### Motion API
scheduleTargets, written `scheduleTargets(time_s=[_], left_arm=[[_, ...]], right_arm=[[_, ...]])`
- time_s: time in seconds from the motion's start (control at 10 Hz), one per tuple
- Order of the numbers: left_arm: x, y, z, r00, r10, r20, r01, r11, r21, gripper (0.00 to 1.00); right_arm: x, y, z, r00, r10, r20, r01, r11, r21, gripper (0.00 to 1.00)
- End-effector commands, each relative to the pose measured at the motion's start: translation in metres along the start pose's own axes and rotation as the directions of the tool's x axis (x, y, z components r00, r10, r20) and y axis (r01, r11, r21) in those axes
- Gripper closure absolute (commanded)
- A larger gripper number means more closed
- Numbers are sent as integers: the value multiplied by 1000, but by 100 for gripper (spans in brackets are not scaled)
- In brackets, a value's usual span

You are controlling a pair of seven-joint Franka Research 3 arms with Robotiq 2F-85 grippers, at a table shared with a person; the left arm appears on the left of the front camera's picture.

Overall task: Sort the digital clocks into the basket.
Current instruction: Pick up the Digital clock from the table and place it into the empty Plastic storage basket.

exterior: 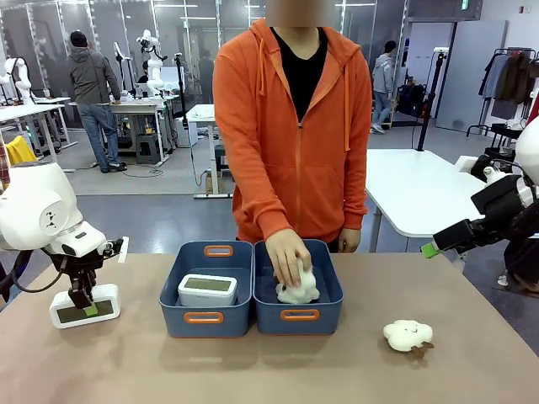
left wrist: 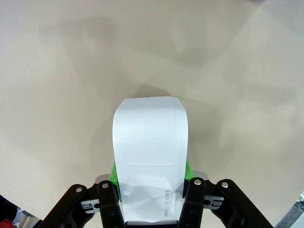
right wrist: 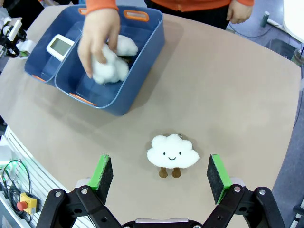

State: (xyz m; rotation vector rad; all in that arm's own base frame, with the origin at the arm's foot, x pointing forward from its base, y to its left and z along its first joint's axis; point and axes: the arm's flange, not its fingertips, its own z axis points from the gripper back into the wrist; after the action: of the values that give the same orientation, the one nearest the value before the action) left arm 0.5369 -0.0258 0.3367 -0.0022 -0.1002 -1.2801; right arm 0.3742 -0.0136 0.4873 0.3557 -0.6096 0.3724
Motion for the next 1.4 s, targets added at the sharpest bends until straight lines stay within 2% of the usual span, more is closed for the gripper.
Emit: scheduleTargets(time_s=[0.0, 0.2, 0.3, 0.4, 0.5, 0.6, 0.7, 0.8, 0.9, 1.0, 1.1, 1.2, 1.3], left_arm=[[-1, 0, 0, 1000, -2, -2, 2, 1000, 0, 100], [-1, 0, 0, 1000, -2, -2, 2, 1000, 0, 100], [0, 0, 0, 1000, 0, 0, 0, 1000, 0, 49], [0, -3, 32, 998, -57, 38, 56, 997, 44, 49], [-2, -8, 68, 999, -35, 33, 33, 998, 61, 49], [-2, -20, 111, 989, 65, 135, -73, 996, 59, 49], [-1, -29, 136, 975, 78, 208, -90, 995, 49, 49], [8, -35, 146, 970, 61, 233, -71, 997, 36, 49], [27, -41, 150, 967, -13, 255, -2, 998, 58, 49], [63, -51, 158, 956, -61, 285, 41, 996, 75, 49], [98, -58, 163, 927, 90, 364, -122, 990, 65, 49], [131, -67, 158, 935, 143, 323, -167, 985, 49, 49], [154, -69, 149, 947, 118, 299, -142, 988, 59, 49]], right_arm=[[0, 0, 1, 1000, 16, -5, -16, 1000, 0, 0], [0, 0, 1, 1000, 16, -5, -16, 1000, 0, 0], [0, 0, 1, 1000, 16, -5, -16, 1000, 0, 0], [0, 0, 1, 1000, 16, -5, -16, 1000, 0, 0], [0, 0, 1, 1000, 16, -5, -16, 1000, 0, 0], [0, 0, 1, 1000, 16, -5, -16, 1000, 0, 0], [0, 0, 1, 1000, 16, -5, -16, 1000, 0, 0], [0, 0, 1, 1000, 16, -5, -16, 1000, 0, 0], [0, 0, 1, 1000, 16, -5, -16, 1000, 0, 0], [0, 0, 1, 1000, 16, -5, -16, 1000, 0, 0], [0, 0, 1, 1000, 16, -5, -16, 1000, 0, 0], [0, 0, 1, 1000, 16, -5, -16, 1000, 0, 0], [0, 0, 1, 1000, 16, -5, -16, 1000, 0, 0]])
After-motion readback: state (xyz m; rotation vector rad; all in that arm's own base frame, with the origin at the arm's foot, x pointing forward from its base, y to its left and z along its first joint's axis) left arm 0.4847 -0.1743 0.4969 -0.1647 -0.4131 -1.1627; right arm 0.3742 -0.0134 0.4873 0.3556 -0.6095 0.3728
